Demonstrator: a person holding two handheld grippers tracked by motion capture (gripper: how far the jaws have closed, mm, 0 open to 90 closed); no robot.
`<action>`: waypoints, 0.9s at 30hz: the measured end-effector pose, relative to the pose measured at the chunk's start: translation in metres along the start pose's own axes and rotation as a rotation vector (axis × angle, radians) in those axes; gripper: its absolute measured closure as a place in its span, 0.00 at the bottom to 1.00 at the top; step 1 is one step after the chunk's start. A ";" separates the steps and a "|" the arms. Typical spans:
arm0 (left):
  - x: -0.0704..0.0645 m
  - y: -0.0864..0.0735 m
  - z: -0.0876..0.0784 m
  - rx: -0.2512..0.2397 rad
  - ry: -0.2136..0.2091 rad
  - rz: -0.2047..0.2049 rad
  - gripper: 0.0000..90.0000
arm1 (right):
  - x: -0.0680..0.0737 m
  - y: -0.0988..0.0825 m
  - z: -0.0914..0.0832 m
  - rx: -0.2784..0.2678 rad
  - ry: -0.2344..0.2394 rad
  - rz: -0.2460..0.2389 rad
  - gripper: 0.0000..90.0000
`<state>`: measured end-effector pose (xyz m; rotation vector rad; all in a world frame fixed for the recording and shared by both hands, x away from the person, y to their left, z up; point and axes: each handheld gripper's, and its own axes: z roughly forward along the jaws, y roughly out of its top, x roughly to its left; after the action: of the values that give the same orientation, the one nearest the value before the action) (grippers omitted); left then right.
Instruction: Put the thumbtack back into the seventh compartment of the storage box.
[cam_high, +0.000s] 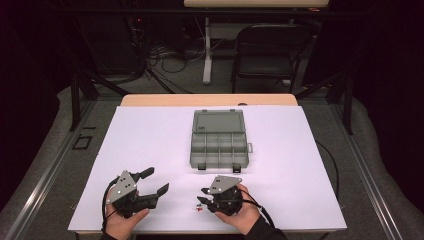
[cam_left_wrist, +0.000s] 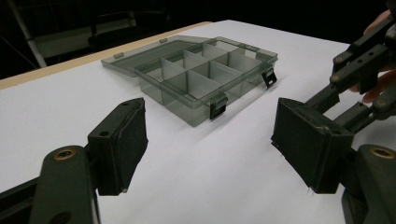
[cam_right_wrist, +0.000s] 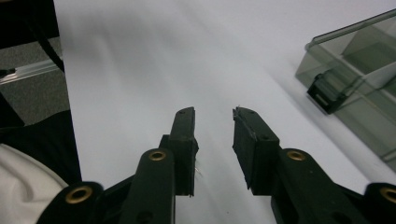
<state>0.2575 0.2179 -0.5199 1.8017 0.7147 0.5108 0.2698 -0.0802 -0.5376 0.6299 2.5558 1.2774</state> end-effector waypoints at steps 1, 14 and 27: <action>0.000 0.000 0.000 0.000 0.001 -0.002 0.29 | 0.001 0.000 0.002 0.009 0.004 -0.003 0.79; 0.002 0.000 -0.001 0.002 0.003 -0.011 0.29 | 0.006 -0.010 0.021 0.095 0.029 -0.016 0.85; 0.003 -0.001 -0.001 0.004 0.007 -0.016 0.29 | 0.004 -0.012 0.024 0.119 0.040 0.006 0.92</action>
<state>0.2588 0.2206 -0.5201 1.7971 0.7348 0.5063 0.2720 -0.0673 -0.5617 0.6411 2.6802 1.1568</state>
